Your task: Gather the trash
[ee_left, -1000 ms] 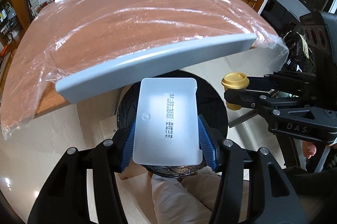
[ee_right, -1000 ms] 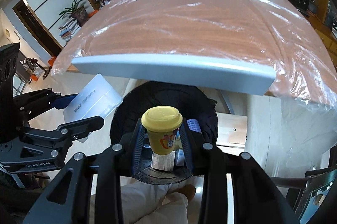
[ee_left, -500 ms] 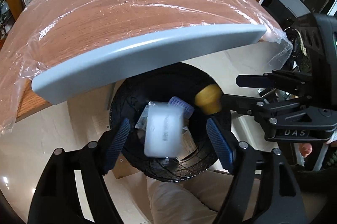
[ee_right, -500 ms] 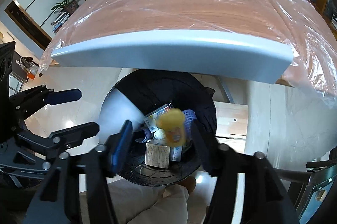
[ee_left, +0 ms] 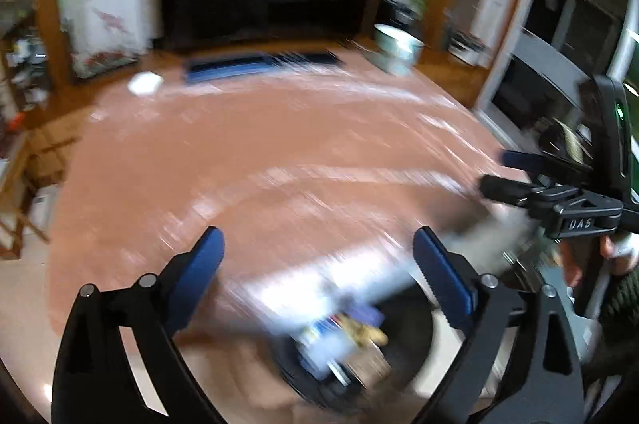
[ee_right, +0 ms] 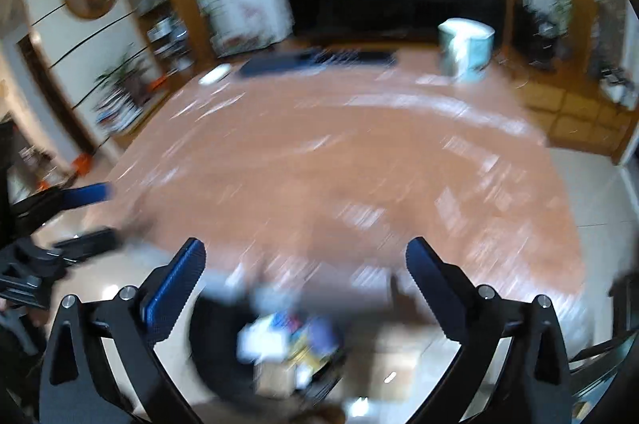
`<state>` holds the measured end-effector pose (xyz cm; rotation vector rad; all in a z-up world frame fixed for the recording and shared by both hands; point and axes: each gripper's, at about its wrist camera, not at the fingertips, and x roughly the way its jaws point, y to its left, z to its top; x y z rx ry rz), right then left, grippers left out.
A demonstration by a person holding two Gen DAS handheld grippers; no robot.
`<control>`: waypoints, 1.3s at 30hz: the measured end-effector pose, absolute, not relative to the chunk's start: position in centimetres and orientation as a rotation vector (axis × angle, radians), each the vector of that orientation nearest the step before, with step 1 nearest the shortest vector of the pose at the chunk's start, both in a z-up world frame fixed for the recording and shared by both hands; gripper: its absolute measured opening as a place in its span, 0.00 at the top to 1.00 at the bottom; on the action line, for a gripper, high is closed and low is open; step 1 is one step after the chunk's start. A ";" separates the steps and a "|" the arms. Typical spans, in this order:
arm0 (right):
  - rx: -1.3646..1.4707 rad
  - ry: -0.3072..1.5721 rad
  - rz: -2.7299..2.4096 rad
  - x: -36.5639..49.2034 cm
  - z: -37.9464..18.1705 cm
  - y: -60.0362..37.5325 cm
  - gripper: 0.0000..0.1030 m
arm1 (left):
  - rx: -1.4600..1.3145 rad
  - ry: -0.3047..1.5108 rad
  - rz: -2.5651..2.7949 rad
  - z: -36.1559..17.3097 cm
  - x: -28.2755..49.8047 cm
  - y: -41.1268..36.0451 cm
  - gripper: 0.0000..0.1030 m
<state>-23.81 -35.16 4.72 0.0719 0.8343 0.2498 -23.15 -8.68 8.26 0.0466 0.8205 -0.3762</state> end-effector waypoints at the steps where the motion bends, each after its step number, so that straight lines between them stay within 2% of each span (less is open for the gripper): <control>1: 0.060 0.829 0.206 -21.9 4.5 -35.8 0.04 | 0.041 0.824 -0.343 8.3 -22.0 -8.0 0.06; 6: 0.013 0.899 0.058 -13.5 1.4 -38.3 0.04 | 0.036 0.857 -0.179 6.1 -14.1 -5.3 0.06; 16: 0.013 0.947 -0.077 -6.2 -1.4 -42.2 0.04 | 0.007 0.953 -0.044 1.4 -4.2 -2.3 0.06; 27: 0.063 0.949 -0.104 -4.8 -2.4 -44.0 0.04 | 0.021 0.952 -0.028 0.0 -3.0 -2.0 0.06; 29: 0.063 0.950 -0.105 -4.7 -2.3 -44.1 0.04 | 0.021 0.954 -0.030 -0.2 -2.9 -2.1 0.02; 39: 0.062 0.950 -0.105 -4.7 -2.3 -44.0 0.04 | 0.019 0.958 -0.034 -0.2 -2.2 -2.1 0.01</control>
